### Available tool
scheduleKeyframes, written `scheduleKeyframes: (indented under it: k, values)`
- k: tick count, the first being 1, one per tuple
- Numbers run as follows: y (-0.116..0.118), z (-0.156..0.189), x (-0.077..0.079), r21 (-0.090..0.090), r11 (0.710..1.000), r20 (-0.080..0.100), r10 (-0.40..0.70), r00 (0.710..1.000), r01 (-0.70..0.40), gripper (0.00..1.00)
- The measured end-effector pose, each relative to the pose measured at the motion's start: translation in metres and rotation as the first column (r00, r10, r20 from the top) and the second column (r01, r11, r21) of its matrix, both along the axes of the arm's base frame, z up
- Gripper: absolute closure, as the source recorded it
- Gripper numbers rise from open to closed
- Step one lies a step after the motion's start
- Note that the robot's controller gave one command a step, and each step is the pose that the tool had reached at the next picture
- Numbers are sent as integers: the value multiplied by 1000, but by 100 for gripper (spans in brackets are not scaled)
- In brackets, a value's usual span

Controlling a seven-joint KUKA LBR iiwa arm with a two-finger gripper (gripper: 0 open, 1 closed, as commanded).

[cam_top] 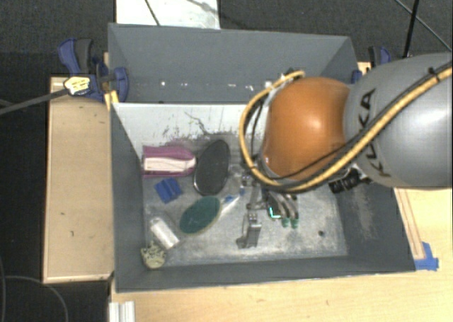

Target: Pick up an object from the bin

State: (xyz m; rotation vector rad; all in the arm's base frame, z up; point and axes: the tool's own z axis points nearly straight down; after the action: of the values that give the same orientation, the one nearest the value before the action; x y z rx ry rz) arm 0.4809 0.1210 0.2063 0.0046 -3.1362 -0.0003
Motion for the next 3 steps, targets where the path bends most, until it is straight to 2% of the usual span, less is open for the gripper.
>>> scheduleKeyframes:
  k: [1,2,3]
  values:
    - [42,-132,41,2,999,5,54,999,-54,0]
    - [40,-129,41,1,999,7,44,999,-44,100]
    - [47,-6,62,3,999,17,53,998,-53,100]
